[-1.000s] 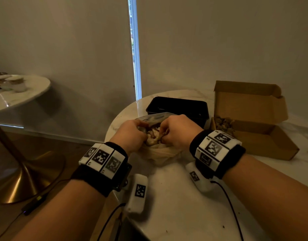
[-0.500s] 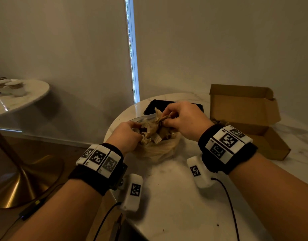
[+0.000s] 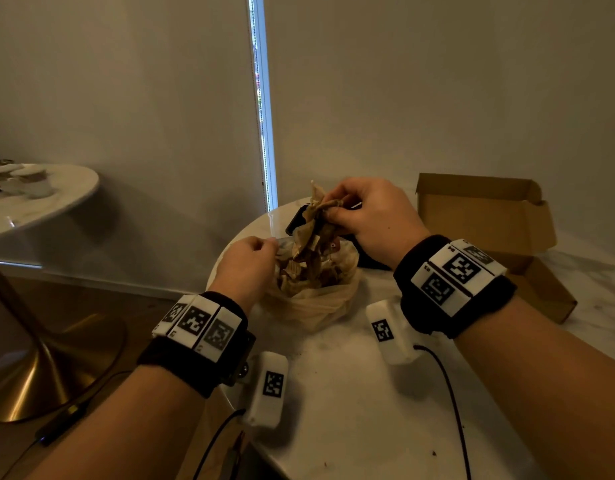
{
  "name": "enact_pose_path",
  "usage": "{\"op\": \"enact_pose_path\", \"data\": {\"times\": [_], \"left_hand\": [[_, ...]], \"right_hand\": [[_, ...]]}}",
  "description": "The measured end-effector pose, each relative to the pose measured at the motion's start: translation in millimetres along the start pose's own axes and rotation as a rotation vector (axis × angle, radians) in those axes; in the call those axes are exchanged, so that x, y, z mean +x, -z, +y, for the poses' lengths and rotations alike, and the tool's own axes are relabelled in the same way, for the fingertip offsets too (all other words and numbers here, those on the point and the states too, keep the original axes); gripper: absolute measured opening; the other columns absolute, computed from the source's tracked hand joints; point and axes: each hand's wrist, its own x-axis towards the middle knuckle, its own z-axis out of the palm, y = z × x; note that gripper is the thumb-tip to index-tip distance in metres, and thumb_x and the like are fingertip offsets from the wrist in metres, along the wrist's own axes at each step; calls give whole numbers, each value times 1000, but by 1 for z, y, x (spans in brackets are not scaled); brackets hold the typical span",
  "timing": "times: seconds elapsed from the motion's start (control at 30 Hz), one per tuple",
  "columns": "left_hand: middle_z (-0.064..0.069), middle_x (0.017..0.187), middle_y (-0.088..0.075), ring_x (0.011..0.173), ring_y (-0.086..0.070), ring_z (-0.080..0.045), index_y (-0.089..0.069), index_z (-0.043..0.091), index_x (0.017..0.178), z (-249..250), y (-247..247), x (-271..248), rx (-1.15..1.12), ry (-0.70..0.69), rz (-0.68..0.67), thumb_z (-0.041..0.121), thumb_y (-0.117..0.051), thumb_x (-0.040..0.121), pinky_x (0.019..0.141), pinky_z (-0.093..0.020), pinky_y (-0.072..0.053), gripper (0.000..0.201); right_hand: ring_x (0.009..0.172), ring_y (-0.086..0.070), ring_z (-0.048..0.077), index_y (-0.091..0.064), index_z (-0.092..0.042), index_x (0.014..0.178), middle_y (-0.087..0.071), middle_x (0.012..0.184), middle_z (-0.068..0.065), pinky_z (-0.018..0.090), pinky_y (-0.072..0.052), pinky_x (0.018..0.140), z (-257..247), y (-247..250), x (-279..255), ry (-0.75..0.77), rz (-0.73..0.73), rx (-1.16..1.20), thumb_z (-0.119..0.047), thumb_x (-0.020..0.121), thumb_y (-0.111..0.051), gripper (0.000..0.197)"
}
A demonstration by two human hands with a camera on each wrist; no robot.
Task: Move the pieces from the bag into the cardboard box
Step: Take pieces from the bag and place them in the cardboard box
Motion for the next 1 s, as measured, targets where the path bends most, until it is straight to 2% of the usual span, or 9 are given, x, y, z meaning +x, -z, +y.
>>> {"op": "enact_pose_path", "data": {"times": [0.1,0.2,0.27,0.43,0.63,0.73,0.87,0.93,1.0], "left_hand": [[1,95,-69,101,-64,-27,-69,28,89,2,1,-3,-60,-65,95,45,-52,99,97,-49,-53,26],[8,94,-66,89,-61,-9,-71,24,104,6,0,-6,-183,-149,166,40,-49,103,81,-34,-52,28],[10,96,-65,86,-58,-2,-69,25,105,10,0,-9,-259,-179,175,37,-45,106,73,-25,-46,27],[4,109,-69,110,-63,-13,-68,26,101,14,-3,-12,-425,-156,117,41,-38,109,99,-34,-48,34],[0,113,-71,112,-64,-15,-70,23,106,12,-11,-13,-507,-108,45,51,-32,107,100,-36,-50,48],[-2,116,-71,112,-65,-15,-68,17,114,15,-14,-14,-589,-67,-6,53,-30,107,103,-35,-50,52],[-4,119,-68,114,-62,-15,-65,14,121,23,-21,-17,-675,-3,-75,55,-28,107,98,-32,-46,57],[-3,121,-68,116,-61,-15,-65,14,125,27,-26,-19,-717,24,-109,57,-27,106,103,-33,-44,60],[-5,125,-68,121,-60,-17,-64,13,127,31,-34,-21,-769,58,-163,59,-27,105,111,-35,-41,63]], "right_hand": [[81,-73,14,-74,-22,95,-73,84,-1,34,-63,77,-5,1,5,10,25,29,-18,93,-73,5],[80,-74,12,-73,-18,96,-73,83,0,34,-63,79,-11,3,9,4,29,78,-14,92,-73,6],[79,-74,10,-72,-18,95,-72,83,-1,30,-63,77,-15,6,12,0,32,112,-12,92,-73,7],[79,-75,12,-70,-18,93,-72,85,1,29,-63,77,-30,14,21,6,40,167,-10,92,-72,9],[80,-75,10,-69,-16,97,-73,89,2,23,-62,74,-46,24,24,55,30,161,-11,94,-70,6],[80,-76,13,-68,-15,95,-73,88,5,27,-63,75,-56,32,24,99,47,199,-8,93,-70,7],[83,-77,16,-69,-6,98,-74,98,19,28,-63,75,-74,49,23,170,91,263,-5,92,-70,6],[84,-77,15,-68,-2,105,-73,104,24,25,-62,74,-82,57,21,204,106,257,-6,93,-69,12],[84,-76,12,-67,-4,104,-73,103,20,23,-61,74,-88,65,20,244,107,227,-8,94,-68,11]]}}
